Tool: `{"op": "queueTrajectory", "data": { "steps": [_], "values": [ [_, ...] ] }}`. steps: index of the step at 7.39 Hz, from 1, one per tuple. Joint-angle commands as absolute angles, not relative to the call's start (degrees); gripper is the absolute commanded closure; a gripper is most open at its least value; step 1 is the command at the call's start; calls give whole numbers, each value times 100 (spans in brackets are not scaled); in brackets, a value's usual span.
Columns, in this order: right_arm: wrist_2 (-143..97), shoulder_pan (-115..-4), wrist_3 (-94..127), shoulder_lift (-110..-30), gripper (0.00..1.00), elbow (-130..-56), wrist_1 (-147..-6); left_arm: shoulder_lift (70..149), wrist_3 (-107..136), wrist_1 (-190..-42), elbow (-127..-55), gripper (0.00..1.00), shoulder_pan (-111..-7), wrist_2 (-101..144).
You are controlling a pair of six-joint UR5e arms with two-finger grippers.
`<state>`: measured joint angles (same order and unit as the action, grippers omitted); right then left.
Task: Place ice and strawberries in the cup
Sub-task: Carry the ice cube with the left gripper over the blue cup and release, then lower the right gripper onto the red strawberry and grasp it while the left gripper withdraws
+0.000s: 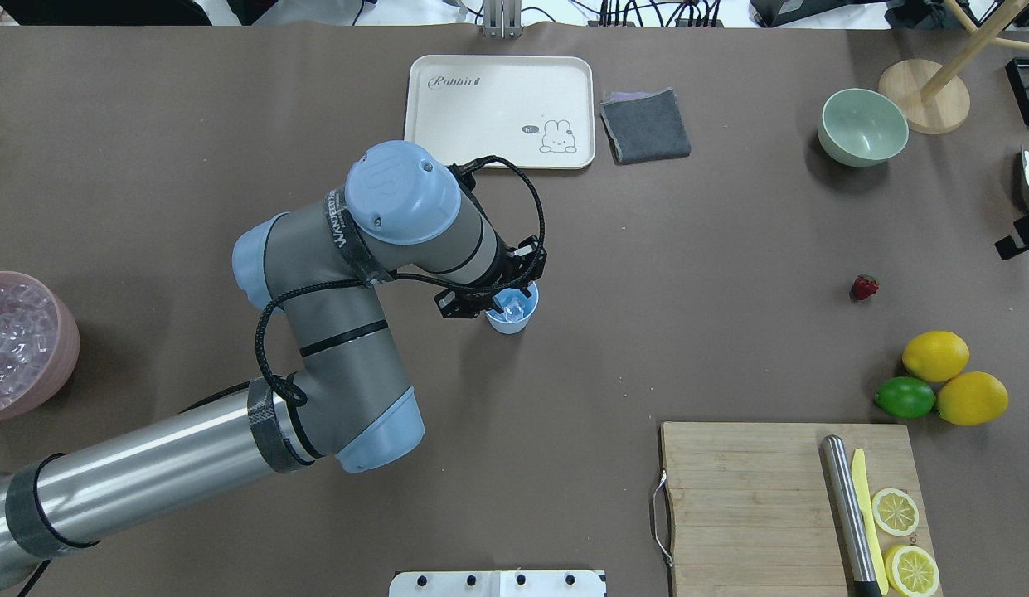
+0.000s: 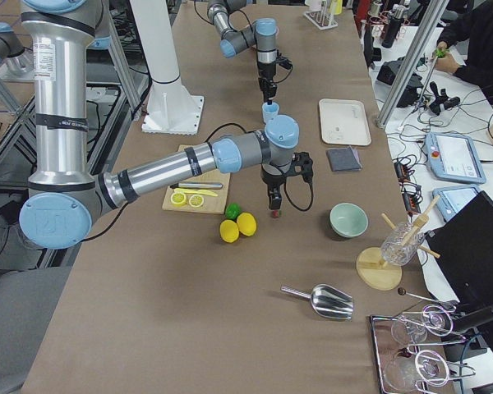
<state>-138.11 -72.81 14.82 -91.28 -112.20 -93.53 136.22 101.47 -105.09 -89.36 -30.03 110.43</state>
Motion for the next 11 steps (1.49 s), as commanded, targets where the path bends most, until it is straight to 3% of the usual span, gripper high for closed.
{"op": "queueTrajectory", "data": {
  "steps": [1, 5, 7, 9, 11],
  "values": [
    [-13563, -6778, 1828, -8694, 0, -10874, -9352, 13641, 10125, -10512, -9017, 4, -3032, 11039],
    [-13229, -6356, 2263, -8342, 0, -9424, -7940, 13168, 9137, -9662, -10086, 3, -3769, 11680],
    [-12771, -6013, 2663, -8279, 0, -9282, -7674, 12973, 8405, -8951, -10642, 3, -4059, 11689],
    [-12640, -5846, 2707, -8306, 3, -8984, -7149, 12946, 8385, -8921, -10617, 3, -4122, 11681],
    [-12595, -5696, 2873, -8271, 12, -8938, -7014, 12797, 8227, -8921, -10713, 3, -4131, 11672]
  ]
}}
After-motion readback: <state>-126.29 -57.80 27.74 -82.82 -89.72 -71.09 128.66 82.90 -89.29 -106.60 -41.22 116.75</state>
